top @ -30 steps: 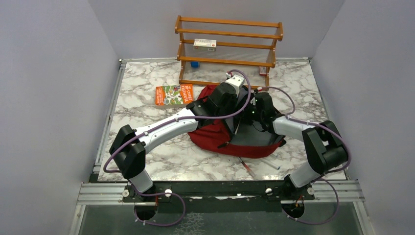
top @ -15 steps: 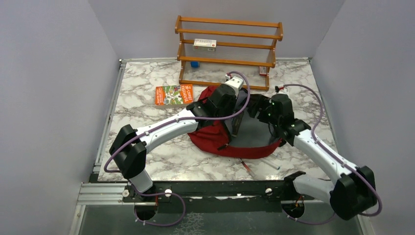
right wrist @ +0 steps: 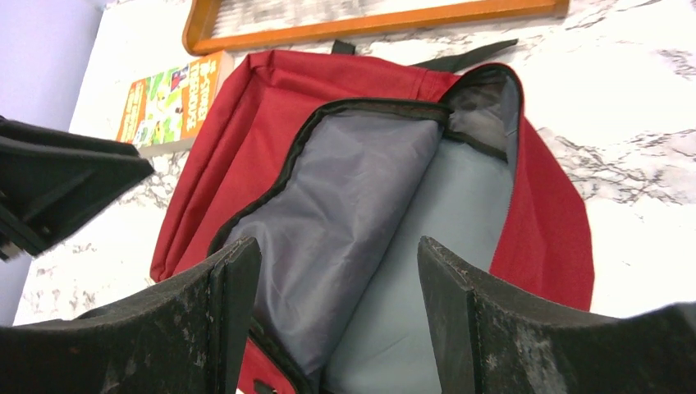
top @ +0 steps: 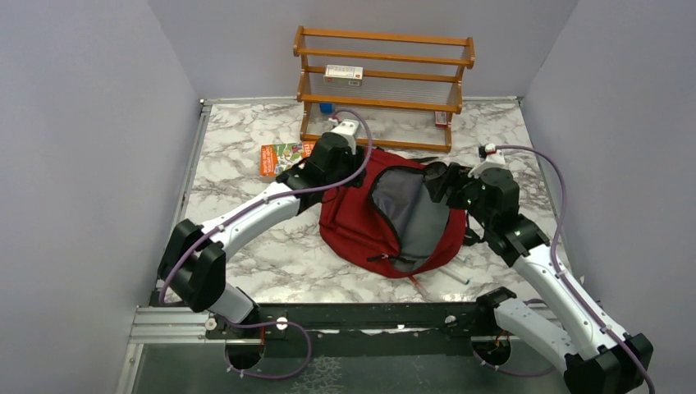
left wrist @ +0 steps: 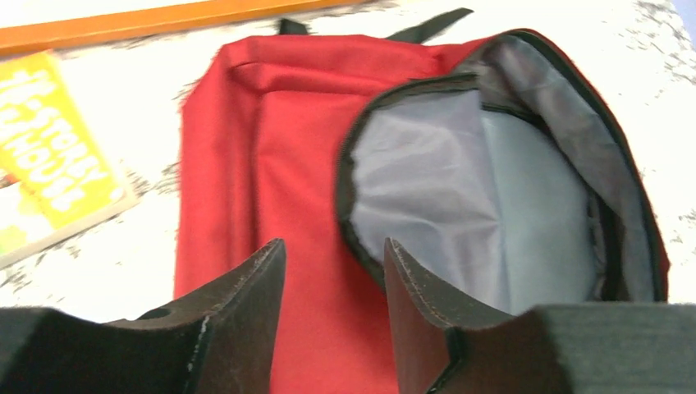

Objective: Pack the student bag
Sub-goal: Place the book in the student bag, then pick up the book from the center of the board.

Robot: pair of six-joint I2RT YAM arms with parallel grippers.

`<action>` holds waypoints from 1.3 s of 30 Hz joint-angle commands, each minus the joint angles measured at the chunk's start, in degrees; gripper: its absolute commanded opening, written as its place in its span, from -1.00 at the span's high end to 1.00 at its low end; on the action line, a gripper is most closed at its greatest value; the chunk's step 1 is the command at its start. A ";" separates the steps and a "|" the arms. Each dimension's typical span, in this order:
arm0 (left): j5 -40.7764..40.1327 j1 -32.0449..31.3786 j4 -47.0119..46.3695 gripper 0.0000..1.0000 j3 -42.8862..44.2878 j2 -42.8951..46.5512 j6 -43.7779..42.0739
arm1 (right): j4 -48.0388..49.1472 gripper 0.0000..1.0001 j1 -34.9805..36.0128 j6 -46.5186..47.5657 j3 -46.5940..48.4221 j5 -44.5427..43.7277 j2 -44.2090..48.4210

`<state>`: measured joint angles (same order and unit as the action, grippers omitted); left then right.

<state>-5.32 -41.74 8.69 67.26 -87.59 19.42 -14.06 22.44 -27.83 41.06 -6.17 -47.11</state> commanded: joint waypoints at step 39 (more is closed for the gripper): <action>17.38 36.85 -11.33 -0.45 19.56 -33.68 -19.16 | -4.78 -0.40 0.33 5.72 2.34 27.99 -9.16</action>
<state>5.89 -6.39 -0.78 82.89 -118.19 3.73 -16.73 22.46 -24.10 43.75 21.45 -57.19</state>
